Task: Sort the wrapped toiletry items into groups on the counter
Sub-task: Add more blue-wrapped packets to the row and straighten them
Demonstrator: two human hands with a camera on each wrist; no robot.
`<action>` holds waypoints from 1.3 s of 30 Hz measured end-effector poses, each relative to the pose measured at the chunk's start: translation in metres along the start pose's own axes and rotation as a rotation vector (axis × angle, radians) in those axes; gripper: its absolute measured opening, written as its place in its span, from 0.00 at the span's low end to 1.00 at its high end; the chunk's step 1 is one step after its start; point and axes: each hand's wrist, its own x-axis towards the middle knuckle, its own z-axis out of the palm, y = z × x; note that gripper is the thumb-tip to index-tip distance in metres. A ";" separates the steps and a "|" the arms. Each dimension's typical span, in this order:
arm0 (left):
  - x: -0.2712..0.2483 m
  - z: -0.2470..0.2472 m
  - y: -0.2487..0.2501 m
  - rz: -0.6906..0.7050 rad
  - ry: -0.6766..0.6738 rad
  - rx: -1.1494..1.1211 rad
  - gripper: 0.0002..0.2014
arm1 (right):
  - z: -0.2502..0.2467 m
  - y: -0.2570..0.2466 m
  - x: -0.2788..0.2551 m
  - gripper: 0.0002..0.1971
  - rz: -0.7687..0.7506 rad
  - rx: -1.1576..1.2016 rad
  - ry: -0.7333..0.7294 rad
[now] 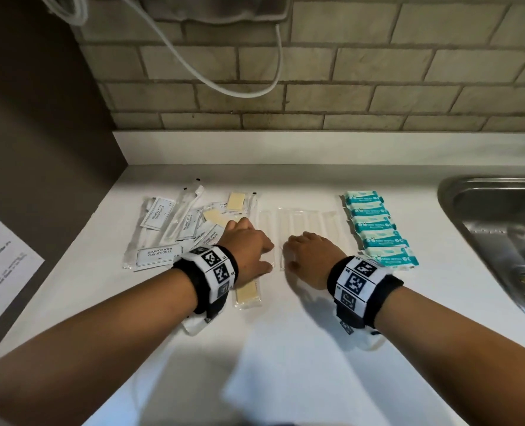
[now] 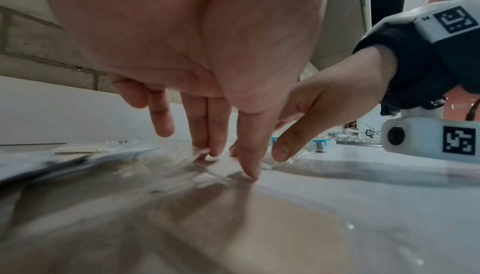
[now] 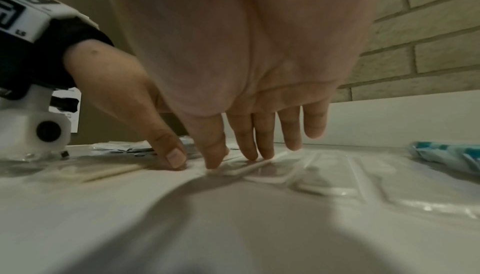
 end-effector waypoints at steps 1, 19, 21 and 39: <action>0.001 0.001 -0.001 0.004 -0.001 0.001 0.24 | -0.001 -0.001 0.000 0.24 0.002 -0.003 0.001; 0.006 -0.010 0.023 0.143 -0.005 0.033 0.24 | -0.007 0.017 0.001 0.22 0.074 0.007 -0.022; 0.010 -0.004 0.025 0.151 -0.035 0.074 0.22 | -0.011 0.016 -0.002 0.19 0.061 0.008 -0.042; 0.019 0.003 0.026 0.114 -0.078 0.152 0.24 | -0.003 0.025 0.002 0.18 -0.005 -0.032 -0.004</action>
